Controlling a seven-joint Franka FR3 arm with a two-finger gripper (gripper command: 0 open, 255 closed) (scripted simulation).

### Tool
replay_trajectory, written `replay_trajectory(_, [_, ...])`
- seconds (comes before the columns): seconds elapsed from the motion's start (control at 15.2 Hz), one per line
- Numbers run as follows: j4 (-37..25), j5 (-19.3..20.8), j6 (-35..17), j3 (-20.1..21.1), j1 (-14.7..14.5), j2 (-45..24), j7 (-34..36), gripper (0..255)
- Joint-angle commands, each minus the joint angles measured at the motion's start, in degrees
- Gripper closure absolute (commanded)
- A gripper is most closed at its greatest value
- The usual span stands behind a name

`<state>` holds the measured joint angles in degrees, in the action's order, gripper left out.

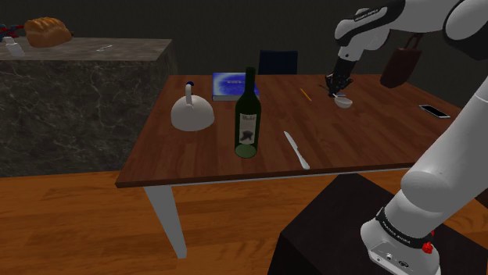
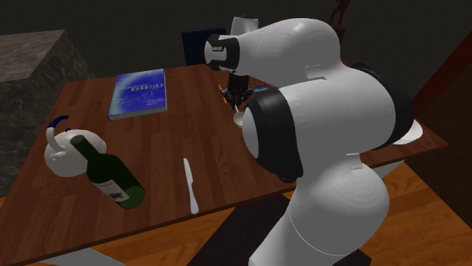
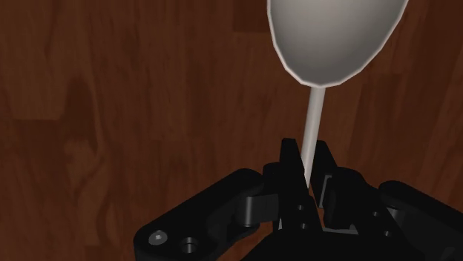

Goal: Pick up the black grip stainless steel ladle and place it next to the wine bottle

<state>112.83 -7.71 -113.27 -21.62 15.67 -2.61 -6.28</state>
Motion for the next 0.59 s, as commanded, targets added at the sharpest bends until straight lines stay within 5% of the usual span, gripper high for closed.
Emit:
replay_trajectory(0.0, [-1.44,0.25,1.77,0.00,-0.02,0.35,0.34,255])
replay_trajectory(0.53, [-6.30,0.95,7.65,-0.01,-0.05,1.53,1.29,255])
